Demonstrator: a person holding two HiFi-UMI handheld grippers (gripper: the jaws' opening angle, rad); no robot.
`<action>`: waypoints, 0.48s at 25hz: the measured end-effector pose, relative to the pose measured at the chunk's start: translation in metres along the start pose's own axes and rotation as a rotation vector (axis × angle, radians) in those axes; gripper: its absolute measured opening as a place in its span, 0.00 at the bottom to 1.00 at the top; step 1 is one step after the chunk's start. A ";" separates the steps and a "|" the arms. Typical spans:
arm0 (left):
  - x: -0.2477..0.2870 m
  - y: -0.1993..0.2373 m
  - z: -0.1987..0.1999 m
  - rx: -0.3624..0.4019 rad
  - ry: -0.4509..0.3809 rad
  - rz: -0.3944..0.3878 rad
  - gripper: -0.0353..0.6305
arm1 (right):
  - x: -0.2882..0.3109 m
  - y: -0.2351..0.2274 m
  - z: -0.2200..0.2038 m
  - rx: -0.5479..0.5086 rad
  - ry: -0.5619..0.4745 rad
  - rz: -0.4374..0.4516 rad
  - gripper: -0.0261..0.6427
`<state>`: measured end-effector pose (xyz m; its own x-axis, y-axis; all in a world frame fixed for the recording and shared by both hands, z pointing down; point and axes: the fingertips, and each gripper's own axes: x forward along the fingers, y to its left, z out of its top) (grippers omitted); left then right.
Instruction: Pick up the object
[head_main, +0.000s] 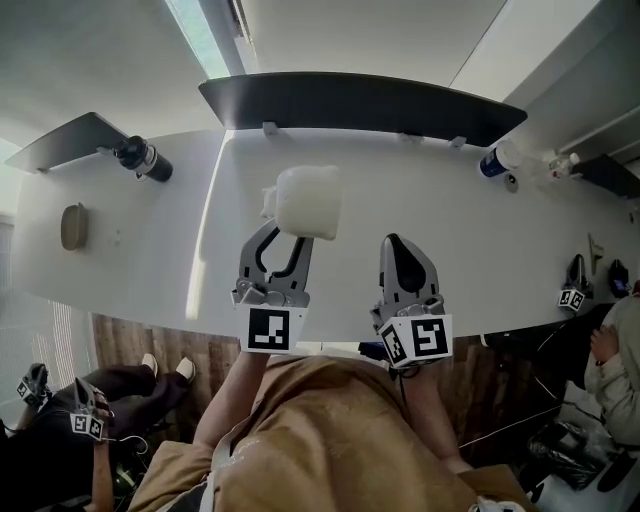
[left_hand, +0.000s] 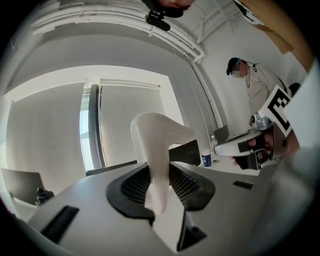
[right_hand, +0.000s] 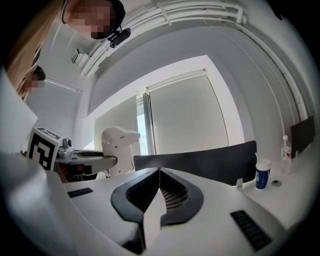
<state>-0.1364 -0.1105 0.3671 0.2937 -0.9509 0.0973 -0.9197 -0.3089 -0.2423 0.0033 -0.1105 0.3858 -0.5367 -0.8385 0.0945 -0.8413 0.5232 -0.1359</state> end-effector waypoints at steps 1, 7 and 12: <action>0.000 0.001 0.001 -0.018 -0.002 0.001 0.24 | 0.001 0.001 0.000 -0.001 0.001 0.007 0.05; -0.003 0.008 -0.003 -0.107 0.000 0.010 0.24 | 0.006 0.005 -0.002 0.000 0.007 0.015 0.05; -0.004 0.013 -0.005 -0.172 -0.007 0.012 0.24 | 0.009 0.006 -0.001 0.009 -0.001 0.027 0.05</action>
<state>-0.1509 -0.1107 0.3682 0.2840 -0.9547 0.0884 -0.9539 -0.2907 -0.0741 -0.0068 -0.1145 0.3868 -0.5593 -0.8241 0.0897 -0.8258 0.5444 -0.1474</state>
